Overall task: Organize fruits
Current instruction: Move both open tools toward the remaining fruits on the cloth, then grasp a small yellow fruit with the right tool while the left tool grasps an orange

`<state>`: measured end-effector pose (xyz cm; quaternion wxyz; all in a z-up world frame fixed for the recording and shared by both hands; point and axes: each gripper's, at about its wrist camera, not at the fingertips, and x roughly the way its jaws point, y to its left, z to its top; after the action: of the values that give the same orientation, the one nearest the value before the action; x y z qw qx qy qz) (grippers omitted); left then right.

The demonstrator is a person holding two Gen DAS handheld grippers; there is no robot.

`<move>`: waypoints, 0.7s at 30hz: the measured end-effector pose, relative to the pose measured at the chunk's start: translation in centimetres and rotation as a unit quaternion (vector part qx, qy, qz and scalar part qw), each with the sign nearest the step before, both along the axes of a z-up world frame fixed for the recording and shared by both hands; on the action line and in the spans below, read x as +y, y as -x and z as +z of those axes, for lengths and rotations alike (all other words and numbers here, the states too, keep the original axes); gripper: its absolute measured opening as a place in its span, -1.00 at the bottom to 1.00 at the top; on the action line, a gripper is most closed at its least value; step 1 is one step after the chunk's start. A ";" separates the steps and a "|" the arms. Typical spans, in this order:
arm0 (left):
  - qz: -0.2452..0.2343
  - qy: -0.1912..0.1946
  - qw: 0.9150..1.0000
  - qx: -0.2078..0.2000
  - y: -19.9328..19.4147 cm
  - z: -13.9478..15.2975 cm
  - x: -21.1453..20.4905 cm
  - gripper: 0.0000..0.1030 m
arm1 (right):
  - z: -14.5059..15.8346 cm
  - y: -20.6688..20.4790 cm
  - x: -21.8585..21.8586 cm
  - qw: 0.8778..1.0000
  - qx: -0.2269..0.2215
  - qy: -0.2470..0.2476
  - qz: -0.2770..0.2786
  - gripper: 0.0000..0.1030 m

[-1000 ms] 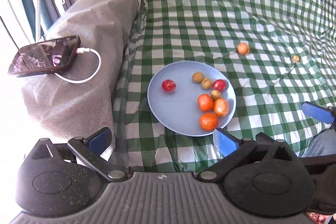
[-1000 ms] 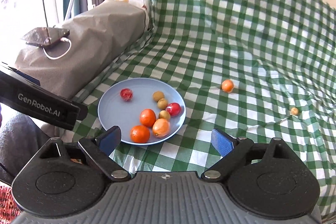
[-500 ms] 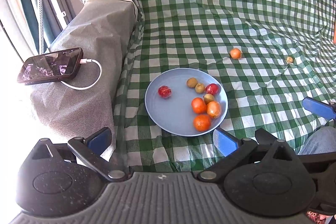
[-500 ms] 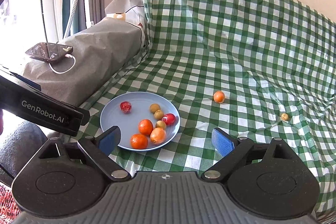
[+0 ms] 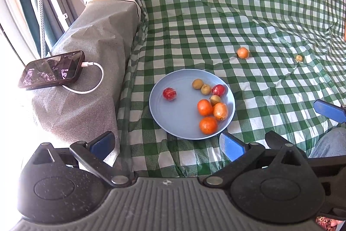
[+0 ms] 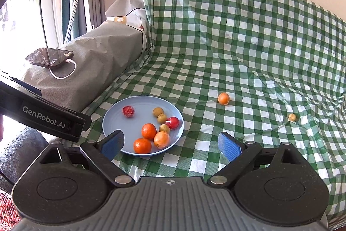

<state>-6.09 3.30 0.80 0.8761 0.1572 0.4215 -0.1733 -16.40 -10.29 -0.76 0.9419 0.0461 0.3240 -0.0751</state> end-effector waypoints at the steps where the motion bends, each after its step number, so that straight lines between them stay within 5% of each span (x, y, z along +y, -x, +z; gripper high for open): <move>1: 0.000 -0.002 1.000 0.001 -0.1 -0.1 -0.1 0.99 | -0.1 -0.1 0.0 1.000 0.002 -0.002 -0.002 0.83; 10: -0.009 -0.011 1.000 0.018 -2.1 -0.6 -2.3 0.99 | -1.2 -0.9 -2.4 0.999 0.007 -0.017 -0.037 0.84; 21: -0.059 -0.007 0.998 0.021 -7.0 -1.9 -13.7 0.99 | -4.6 -1.1 -14.6 0.984 0.021 -0.015 -0.179 0.84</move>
<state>0.94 -10.41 -1.09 0.8543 0.1847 0.4306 -0.2252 -15.28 -24.93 -5.33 0.9055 0.1159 0.3313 -0.2385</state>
